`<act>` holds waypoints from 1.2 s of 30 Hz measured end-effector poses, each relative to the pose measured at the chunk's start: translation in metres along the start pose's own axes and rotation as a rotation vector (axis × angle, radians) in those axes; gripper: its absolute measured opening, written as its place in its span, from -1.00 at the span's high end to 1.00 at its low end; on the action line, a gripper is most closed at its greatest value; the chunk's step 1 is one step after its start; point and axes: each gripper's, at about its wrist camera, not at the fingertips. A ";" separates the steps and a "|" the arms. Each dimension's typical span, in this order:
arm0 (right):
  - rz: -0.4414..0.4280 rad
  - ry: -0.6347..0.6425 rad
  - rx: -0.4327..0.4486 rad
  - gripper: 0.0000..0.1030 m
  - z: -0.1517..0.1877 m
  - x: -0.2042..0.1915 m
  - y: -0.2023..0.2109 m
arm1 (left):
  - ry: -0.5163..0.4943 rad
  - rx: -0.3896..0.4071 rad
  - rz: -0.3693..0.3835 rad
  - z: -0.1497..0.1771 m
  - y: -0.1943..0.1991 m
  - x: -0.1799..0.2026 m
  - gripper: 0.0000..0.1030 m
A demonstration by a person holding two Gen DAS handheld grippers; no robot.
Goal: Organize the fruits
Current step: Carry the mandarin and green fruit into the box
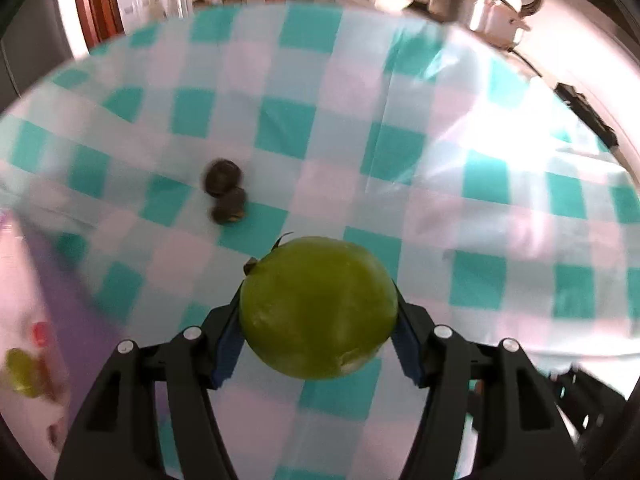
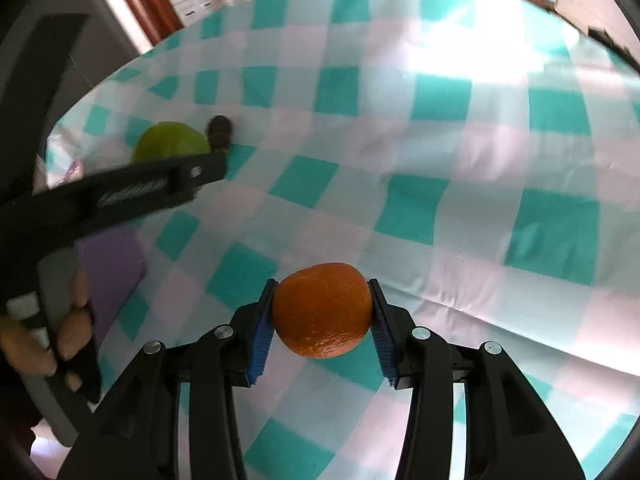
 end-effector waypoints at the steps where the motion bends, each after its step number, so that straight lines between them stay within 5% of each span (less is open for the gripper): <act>1: -0.006 0.013 0.005 0.14 -0.003 -0.004 0.010 | -0.004 0.013 -0.005 0.003 0.012 -0.001 -0.24; 11: -0.034 0.231 0.087 0.14 -0.049 -0.058 0.103 | 0.006 0.198 -0.045 0.013 0.167 -0.055 -0.24; 17: -0.052 0.343 0.148 0.14 -0.077 -0.091 0.147 | 0.009 0.244 -0.033 0.023 0.235 -0.075 -0.24; 26: -0.067 0.457 0.276 0.14 -0.078 -0.119 0.229 | -0.023 0.314 -0.034 0.034 0.300 -0.105 -0.24; 36: -0.060 0.539 0.345 0.14 -0.046 -0.118 0.276 | -0.046 0.361 -0.033 0.068 0.342 -0.114 -0.24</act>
Point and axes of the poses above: each gripper's, at about its wrist camera, not at the fingertips, and y roughly against the way its jaws point, x to its right, z to its underside, and after that the axes turned 11 degrees about y, right-handed
